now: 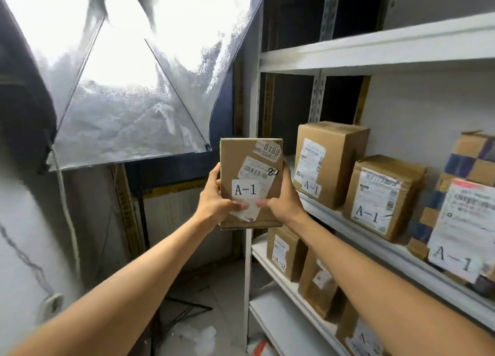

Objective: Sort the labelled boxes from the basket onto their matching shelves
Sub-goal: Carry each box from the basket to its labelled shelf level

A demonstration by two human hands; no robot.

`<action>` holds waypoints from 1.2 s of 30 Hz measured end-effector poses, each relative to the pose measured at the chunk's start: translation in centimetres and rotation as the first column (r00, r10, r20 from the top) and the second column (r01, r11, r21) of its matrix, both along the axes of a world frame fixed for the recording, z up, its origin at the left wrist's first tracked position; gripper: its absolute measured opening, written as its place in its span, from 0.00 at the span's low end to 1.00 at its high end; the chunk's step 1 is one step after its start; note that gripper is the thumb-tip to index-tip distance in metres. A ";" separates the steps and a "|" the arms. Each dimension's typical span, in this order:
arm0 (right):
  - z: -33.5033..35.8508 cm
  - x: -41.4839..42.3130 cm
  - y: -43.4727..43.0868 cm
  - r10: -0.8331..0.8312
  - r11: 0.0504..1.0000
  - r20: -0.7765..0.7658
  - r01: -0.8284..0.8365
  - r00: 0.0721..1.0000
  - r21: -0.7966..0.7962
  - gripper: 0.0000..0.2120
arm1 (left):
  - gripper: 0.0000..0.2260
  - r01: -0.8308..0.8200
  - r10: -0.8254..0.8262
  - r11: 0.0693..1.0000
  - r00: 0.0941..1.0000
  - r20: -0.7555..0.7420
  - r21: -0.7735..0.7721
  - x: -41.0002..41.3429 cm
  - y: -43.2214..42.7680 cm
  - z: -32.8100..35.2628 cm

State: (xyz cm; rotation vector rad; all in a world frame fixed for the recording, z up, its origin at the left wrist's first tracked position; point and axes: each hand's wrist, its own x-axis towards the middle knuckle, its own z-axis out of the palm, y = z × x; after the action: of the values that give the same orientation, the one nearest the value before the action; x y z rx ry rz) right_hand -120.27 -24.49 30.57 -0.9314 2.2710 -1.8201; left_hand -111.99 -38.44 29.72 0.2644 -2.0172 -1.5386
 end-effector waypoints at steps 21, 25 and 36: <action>3.0 -12.2 -9.5 -0.499 0.855 -0.202 0.517 0.843 0.047 0.45 | 0.42 0.056 -0.055 0.977 0.998 0.012 -0.205 -19.3 -9.5 3.3; 2.3 -13.4 -9.7 -0.572 0.789 -0.225 0.604 0.788 0.110 0.46 | 0.40 0.114 -0.114 0.965 0.993 0.014 -0.237 -21.6 -9.2 2.8; 2.7 -14.4 -10.6 -0.610 0.675 -0.286 0.674 0.738 0.300 0.49 | 0.41 0.227 -0.236 0.943 0.972 -0.009 -0.242 -24.4 -9.6 1.4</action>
State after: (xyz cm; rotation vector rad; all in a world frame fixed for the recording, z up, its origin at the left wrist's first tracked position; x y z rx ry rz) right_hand -134.64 -35.09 33.22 -0.1980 3.1992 -1.3702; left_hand -136.41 -48.07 31.08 -0.1010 -2.2412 -1.4020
